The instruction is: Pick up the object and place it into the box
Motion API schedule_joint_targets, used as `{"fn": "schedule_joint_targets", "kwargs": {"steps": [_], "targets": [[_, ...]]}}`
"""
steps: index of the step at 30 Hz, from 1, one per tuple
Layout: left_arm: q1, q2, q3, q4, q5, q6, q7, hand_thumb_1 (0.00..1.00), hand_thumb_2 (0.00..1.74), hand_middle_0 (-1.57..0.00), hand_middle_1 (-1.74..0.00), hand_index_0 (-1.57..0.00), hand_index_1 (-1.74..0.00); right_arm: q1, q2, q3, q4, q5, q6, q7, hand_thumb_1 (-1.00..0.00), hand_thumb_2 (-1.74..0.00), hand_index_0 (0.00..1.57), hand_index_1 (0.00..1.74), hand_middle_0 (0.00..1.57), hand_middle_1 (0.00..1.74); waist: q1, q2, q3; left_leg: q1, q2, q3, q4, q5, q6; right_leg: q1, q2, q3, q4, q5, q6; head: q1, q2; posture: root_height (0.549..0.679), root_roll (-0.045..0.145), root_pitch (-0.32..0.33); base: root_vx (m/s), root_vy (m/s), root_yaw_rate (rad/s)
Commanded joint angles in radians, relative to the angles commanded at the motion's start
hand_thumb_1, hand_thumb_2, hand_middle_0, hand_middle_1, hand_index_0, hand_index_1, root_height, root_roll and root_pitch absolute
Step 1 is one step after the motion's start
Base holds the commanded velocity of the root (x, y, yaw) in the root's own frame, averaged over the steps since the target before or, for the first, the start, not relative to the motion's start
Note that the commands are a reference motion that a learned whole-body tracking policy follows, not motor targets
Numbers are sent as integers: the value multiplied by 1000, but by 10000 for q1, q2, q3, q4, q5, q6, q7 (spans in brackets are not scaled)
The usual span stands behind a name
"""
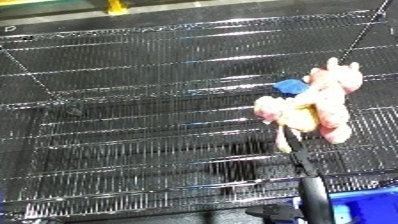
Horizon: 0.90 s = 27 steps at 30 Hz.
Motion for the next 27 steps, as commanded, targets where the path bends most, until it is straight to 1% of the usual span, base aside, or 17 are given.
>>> {"fn": "schedule_joint_targets", "kwargs": {"steps": [3,7,10,15,18,21,24,27], "targets": [[83,74,23,-29,-162,-36,-1,1000,1740,-1570,-1740,-1570,-1740,-488,-689,-77,232,-288,122,-141,0,0,0,0,0,0,37,-16,21,-39,8,-3,26,14,-9,-81,6,34,64,24,0,351,-145,636,53,-129,2,-26,-22],[177,193,-43,-76,-273,-85,-34,1000,1740,-1570,-1740,-1570,-1740,-1287,-1662,88,683,-584,283,-226,0,0,0,0,0,0,97,-9,81,-118,19,-22,120,27,-27,-169,13,56,155,39,-13,687,-254,635,54,-129,-2,-34,-22],[214,319,-126,-121,-353,-120,-87,1000,1740,-1570,-1740,-1570,-1740,-1941,-2327,350,1138,-681,387,-243,0,0,0,0,0,0,144,27,110,-156,26,-36,133,52,-45,-239,10,64,208,47,-12,974,-276,634,54,-127,2,-31,-14],[230,624,-354,-153,-533,-210,-166,1000,1740,-1570,-1740,-1570,-1740,-3113,-3320,1084,2263,-711,606,-125,0,0,0,0,0,0,259,133,108,-211,26,-33,97,95,-78,-415,1,80,297,60,-4,1467,-426,633,56,-118,10,-25,-31],[263,793,-569,-156,-641,-264,-182,1000,1740,-1570,-1740,-1570,-1740,-3943,-3808,1593,3088,-480,786,2,0,0,0,0,0,0,365,249,120,-278,-8,-52,114,112,-85,-553,-8,107,377,56,-5,1788,-374,633,57,-111,10,-19,-28],[282,972,-839,-181,-722,-298,-233,1000,1740,-1570,-1740,-1570,-1740,-5111,-4328,2313,4256,-320,1015,157,0,0,0,0,0,0,483,400,135,-395,-60,-54,162,130,-98,-731,-30,140,463,55,-7,2202,-236,631,60,-103,11,-9,-38],[285,1100,-1024,-189,-788,-344,-279,1000,1740,-1570,-1740,-1570,-1740,-6582,-4697,3331,5726,-503,1188,372,0,0,0,0,0,0,538,561,153,-581,-108,-42,246,151,-113,-964,-54,189,556,70,-18,2632,3,630,62,-91,9,3,-52],[319,1122,-1124,-233,-861,-384,-334,1000,1740,-1570,-1740,-1570,-1740,-7939,-4832,4328,7084,-769,1446,621,0,0,0,0,0,0,525,738,161,-793,-149,-36,311,176,-125,-1204,-78,219,611,88,-39,3127,247,630,63,-76,15,8,-22]]}}
